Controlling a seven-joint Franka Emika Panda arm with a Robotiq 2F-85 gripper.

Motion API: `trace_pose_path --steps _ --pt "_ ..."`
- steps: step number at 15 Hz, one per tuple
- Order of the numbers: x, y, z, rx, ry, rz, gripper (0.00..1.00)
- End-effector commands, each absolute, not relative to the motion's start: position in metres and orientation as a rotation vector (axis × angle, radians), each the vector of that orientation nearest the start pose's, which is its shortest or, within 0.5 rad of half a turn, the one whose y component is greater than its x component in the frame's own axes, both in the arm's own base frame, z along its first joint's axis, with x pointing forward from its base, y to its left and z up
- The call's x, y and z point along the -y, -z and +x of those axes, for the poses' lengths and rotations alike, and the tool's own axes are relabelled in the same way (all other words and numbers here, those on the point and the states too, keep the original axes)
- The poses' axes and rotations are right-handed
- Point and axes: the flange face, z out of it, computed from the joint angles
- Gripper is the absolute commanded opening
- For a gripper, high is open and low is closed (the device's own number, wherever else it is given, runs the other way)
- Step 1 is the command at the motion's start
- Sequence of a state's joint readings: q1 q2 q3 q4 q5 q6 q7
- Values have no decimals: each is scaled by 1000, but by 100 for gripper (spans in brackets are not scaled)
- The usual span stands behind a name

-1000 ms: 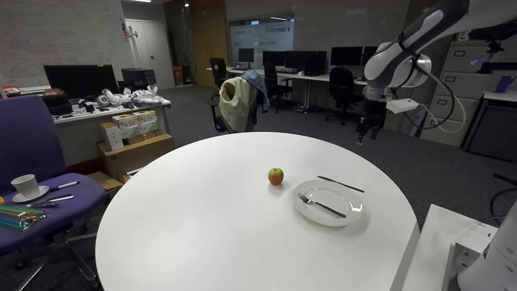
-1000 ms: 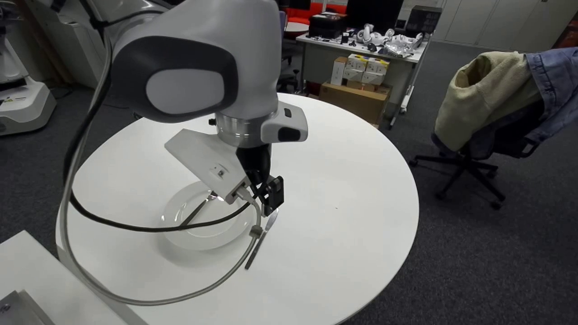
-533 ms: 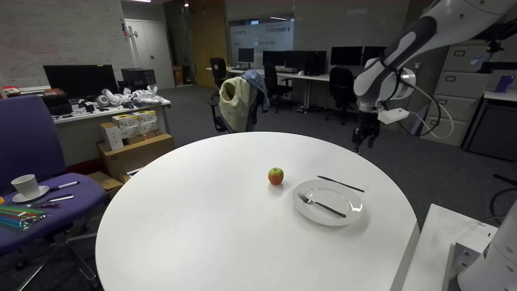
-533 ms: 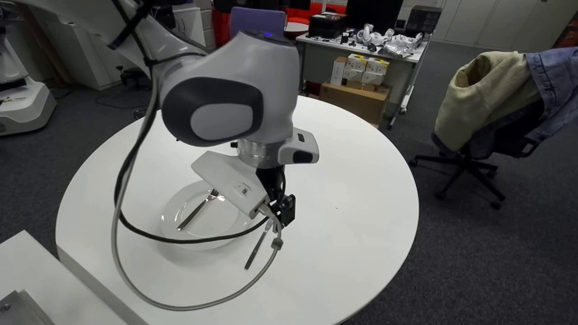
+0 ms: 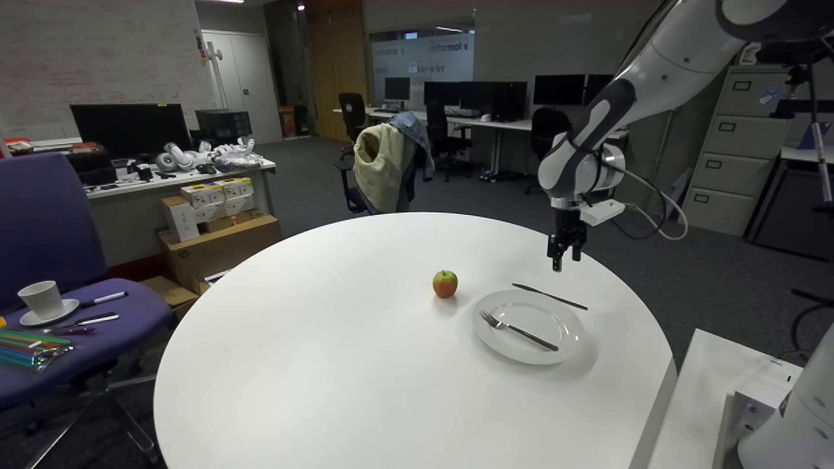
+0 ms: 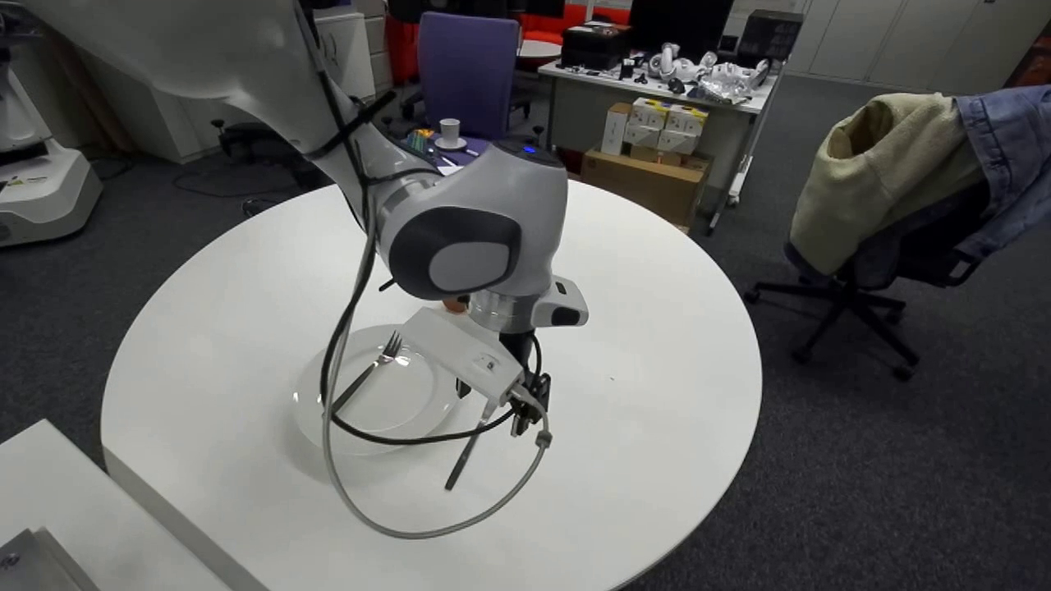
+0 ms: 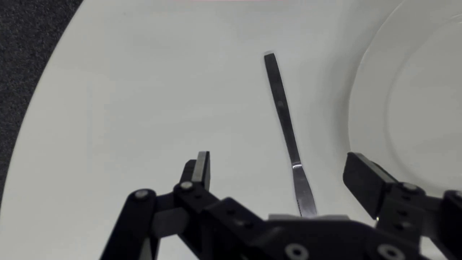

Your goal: Pick up the knife and place it next to the folk on the plate

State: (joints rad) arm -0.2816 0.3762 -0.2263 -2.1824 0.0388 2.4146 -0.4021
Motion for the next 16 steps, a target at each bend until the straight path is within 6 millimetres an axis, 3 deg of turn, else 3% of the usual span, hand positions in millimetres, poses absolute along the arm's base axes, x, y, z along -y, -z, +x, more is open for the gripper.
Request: trace_pose_path --steps 1,5,7,16 --pt "276 -193 496 -44 -183 -3134 100" --pt "273 -178 503 145 -196 -3131 100" --pt "267 -174 499 68 -233 -3120 100" --pt "264 -171 503 111 -237 -3138 100"
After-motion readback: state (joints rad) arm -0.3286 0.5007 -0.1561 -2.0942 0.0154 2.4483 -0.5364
